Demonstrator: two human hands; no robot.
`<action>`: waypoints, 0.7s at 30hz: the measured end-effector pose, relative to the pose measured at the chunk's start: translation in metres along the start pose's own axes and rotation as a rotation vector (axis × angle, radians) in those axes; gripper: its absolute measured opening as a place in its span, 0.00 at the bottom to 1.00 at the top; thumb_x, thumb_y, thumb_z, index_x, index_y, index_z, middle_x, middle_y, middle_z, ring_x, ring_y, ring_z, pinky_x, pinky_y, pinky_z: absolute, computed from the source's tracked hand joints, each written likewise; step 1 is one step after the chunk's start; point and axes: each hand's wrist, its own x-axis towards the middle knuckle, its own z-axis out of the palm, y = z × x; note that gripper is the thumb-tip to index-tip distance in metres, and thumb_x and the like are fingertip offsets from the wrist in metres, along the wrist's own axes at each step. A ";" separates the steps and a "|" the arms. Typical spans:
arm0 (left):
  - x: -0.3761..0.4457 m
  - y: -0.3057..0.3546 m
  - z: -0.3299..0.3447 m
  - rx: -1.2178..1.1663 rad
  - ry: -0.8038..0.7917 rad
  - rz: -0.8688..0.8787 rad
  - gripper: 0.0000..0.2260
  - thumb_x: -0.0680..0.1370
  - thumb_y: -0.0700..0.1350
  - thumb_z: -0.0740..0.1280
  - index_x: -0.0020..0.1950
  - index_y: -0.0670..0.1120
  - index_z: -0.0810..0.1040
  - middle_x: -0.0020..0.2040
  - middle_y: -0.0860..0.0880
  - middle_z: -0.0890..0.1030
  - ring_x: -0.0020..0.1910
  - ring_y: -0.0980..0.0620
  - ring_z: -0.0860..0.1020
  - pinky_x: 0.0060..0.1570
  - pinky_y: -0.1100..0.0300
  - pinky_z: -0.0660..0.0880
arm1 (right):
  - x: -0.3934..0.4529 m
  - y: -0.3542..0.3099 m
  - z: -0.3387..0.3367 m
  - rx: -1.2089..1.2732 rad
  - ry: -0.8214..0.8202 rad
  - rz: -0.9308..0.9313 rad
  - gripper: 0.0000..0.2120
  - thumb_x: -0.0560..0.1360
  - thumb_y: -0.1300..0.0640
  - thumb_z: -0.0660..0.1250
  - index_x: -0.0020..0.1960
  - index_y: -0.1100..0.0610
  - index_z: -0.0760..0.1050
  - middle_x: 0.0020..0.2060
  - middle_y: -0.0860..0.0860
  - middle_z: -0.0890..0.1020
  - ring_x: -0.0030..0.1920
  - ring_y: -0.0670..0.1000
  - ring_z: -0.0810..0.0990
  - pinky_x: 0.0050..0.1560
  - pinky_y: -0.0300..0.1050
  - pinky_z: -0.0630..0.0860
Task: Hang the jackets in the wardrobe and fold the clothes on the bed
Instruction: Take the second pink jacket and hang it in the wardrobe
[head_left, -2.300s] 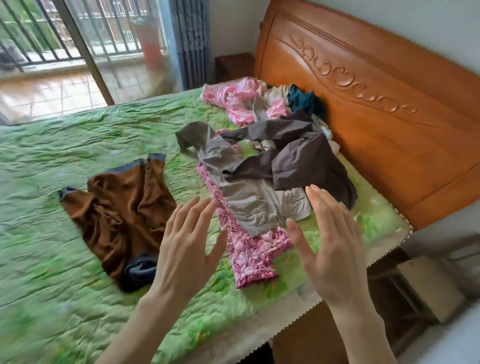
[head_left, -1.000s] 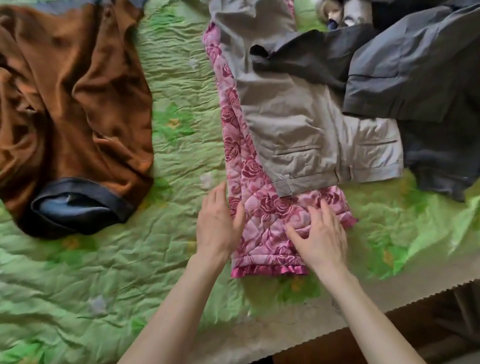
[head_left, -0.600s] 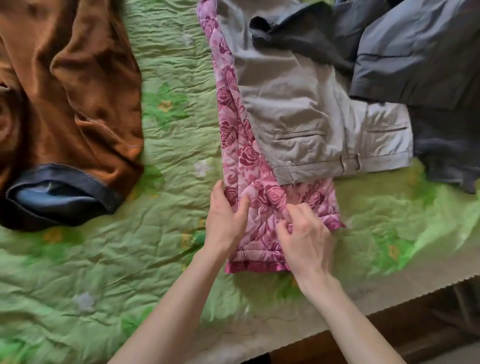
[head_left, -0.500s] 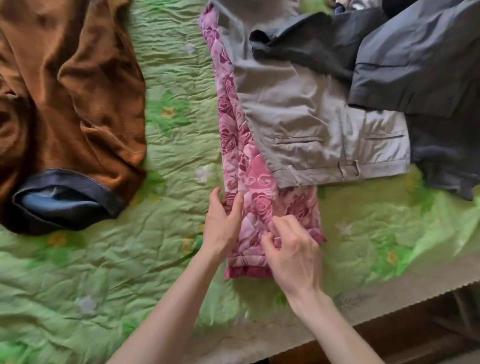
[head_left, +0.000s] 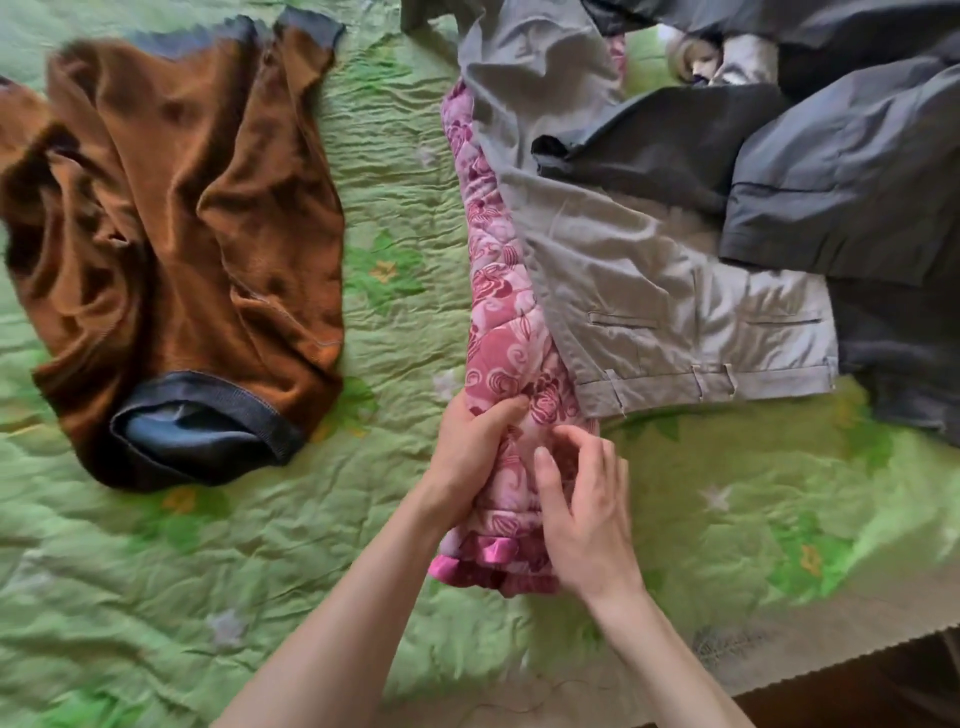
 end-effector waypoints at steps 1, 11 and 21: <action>-0.004 0.009 -0.006 0.002 0.004 0.018 0.11 0.77 0.39 0.72 0.59 0.38 0.83 0.54 0.39 0.87 0.57 0.36 0.84 0.61 0.40 0.80 | 0.004 -0.005 0.002 -0.003 -0.033 0.051 0.30 0.81 0.34 0.52 0.72 0.53 0.70 0.64 0.45 0.71 0.66 0.44 0.66 0.69 0.39 0.60; -0.075 0.104 -0.117 0.192 0.081 0.088 0.20 0.67 0.47 0.75 0.58 0.45 0.85 0.53 0.49 0.88 0.55 0.47 0.86 0.60 0.47 0.82 | 0.054 -0.125 0.031 0.694 -0.446 0.646 0.58 0.60 0.13 0.60 0.80 0.47 0.64 0.74 0.49 0.75 0.70 0.54 0.77 0.72 0.60 0.73; -0.176 0.099 -0.176 0.218 -0.026 -0.074 0.15 0.72 0.41 0.77 0.58 0.43 0.84 0.53 0.48 0.88 0.53 0.50 0.86 0.53 0.58 0.81 | 0.066 -0.166 0.039 0.963 -0.231 0.919 0.48 0.60 0.36 0.84 0.69 0.63 0.72 0.58 0.58 0.84 0.53 0.58 0.86 0.57 0.58 0.83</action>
